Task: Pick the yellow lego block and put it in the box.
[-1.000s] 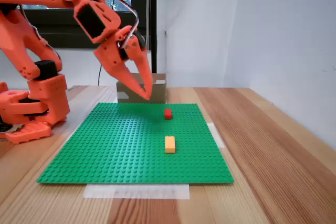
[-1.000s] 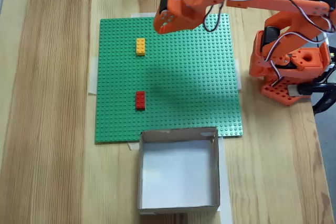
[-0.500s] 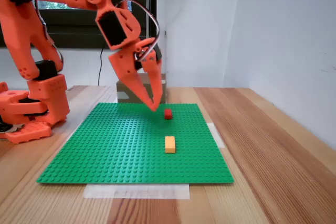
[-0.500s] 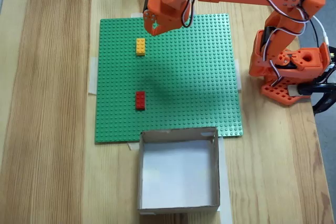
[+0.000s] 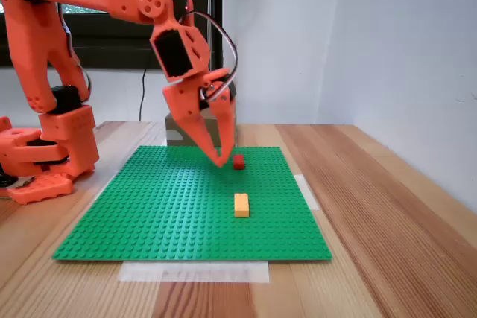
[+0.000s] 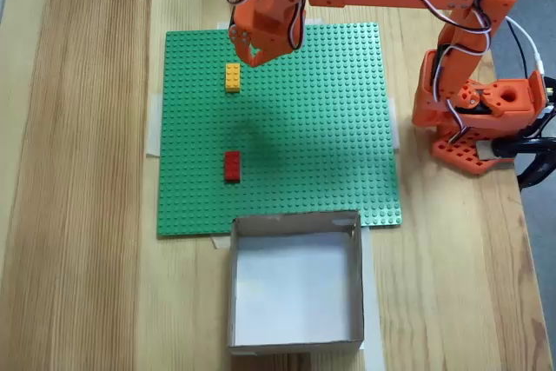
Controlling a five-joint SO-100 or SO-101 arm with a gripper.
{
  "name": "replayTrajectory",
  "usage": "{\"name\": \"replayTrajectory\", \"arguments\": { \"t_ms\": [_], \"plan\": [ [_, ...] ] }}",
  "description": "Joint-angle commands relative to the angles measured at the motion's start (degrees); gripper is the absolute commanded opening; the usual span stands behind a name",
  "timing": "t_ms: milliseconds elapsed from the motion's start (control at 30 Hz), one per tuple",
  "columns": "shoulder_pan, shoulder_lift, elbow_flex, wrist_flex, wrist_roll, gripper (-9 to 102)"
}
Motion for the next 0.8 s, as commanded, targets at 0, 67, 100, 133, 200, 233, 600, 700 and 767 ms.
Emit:
{"name": "replayTrajectory", "arguments": {
  "t_ms": [0, 67, 100, 133, 200, 233, 600, 700, 767],
  "plan": [
    [-1.32, 0.44, -1.23, -0.18, -1.41, 1],
    [-2.02, 1.05, -0.26, -0.53, -2.46, 1],
    [-2.11, 1.32, 0.00, -0.62, -2.55, 2],
    [-2.29, 1.32, 0.18, -0.70, -2.90, 3],
    [-2.37, 1.32, 0.18, -0.79, -3.16, 4],
    [-2.37, 1.32, 0.18, -1.05, -3.08, 6],
    [-2.37, -0.70, -1.41, -1.05, -2.55, 16],
    [-2.37, -0.97, -1.41, -1.05, -2.55, 20],
    [-2.20, -1.76, -2.11, -1.05, -2.46, 22]
  ]
}}
